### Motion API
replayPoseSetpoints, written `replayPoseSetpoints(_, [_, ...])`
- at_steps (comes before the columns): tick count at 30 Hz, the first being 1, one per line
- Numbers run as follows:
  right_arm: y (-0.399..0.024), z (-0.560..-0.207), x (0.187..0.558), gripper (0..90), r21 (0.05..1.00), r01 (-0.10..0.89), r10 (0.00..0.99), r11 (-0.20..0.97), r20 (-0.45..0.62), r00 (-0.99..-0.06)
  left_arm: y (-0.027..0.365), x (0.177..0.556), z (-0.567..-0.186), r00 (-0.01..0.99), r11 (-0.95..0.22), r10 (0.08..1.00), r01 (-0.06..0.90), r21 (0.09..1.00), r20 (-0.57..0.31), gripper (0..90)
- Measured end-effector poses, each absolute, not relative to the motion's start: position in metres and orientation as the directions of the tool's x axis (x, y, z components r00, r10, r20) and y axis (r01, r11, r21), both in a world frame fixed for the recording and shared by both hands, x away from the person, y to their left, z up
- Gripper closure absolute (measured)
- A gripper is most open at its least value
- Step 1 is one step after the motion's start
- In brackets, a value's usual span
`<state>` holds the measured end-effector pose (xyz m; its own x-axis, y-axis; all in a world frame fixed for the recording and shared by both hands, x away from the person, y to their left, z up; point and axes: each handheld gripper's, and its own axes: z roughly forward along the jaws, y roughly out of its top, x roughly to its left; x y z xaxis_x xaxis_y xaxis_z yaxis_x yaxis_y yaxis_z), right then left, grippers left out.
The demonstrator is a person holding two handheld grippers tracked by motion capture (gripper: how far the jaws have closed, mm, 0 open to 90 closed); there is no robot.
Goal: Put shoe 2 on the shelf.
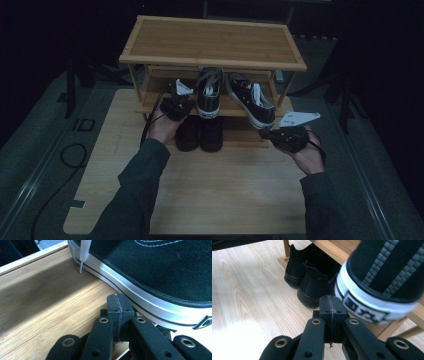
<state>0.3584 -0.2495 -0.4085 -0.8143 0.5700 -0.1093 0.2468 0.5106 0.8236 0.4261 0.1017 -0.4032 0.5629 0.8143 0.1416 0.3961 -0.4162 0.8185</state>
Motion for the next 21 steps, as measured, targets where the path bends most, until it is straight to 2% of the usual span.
replayPoseSetpoints(9, [-0.268,-0.406,0.354,90.0,0.831,0.26,0.601,0.492,-0.108,-0.792,0.101,0.426,-0.403,0.562,-0.417,0.815,0.397,0.818,0.143,90.0])
replayPoseSetpoints(21, [-0.268,-0.404,0.355,90.0,0.842,0.244,0.61,0.481,-0.121,-0.783,0.101,0.426,-0.403,0.56,-0.42,0.815,0.398,0.815,0.146,90.0])
